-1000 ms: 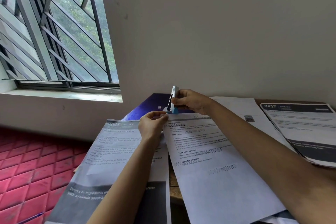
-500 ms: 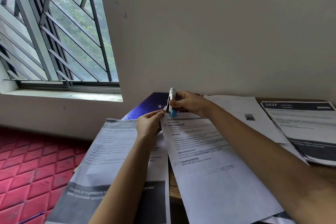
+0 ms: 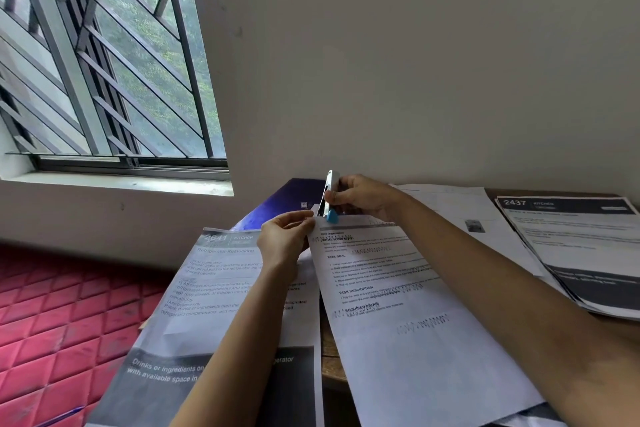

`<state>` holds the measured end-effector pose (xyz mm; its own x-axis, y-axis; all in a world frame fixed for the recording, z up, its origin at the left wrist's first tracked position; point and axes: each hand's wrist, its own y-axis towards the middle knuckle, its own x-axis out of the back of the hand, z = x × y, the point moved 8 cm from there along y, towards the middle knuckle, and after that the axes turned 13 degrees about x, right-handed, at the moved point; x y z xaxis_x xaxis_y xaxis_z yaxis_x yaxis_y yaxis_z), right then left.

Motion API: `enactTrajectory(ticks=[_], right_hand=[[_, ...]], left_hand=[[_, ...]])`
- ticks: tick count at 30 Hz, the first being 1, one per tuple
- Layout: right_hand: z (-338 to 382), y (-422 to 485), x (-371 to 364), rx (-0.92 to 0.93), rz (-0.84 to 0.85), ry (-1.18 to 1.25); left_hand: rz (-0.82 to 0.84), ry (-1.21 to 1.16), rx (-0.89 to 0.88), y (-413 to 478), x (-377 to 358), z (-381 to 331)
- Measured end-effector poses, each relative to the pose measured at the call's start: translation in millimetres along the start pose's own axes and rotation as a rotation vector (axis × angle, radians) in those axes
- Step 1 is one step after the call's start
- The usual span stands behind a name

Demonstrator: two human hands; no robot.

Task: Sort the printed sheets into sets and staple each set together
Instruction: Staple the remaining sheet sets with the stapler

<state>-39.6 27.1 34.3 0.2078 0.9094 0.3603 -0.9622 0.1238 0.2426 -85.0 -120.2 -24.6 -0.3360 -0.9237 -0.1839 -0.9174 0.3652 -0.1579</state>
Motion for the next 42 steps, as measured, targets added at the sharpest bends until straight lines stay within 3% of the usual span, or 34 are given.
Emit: enactTrajectory(ticks=[20, 27, 32, 42], right_hand=[[-3, 4, -14, 0.021, 0.052, 0.027], [-2, 2, -16, 0.035, 0.050, -0.011], [-1, 2, -14, 0.053, 0.041, 0.038], [-3, 4, -14, 0.070, 0.002, 0.071]], left_hand=[[-0.130, 0.071, -0.056, -4, 9, -4], [-0.081, 0.057, -0.046, -4, 6, -3], [0.064, 0.188, -0.036, -5, -6, 1], [-0.077, 0.414, -0.275, -18, -11, -19]])
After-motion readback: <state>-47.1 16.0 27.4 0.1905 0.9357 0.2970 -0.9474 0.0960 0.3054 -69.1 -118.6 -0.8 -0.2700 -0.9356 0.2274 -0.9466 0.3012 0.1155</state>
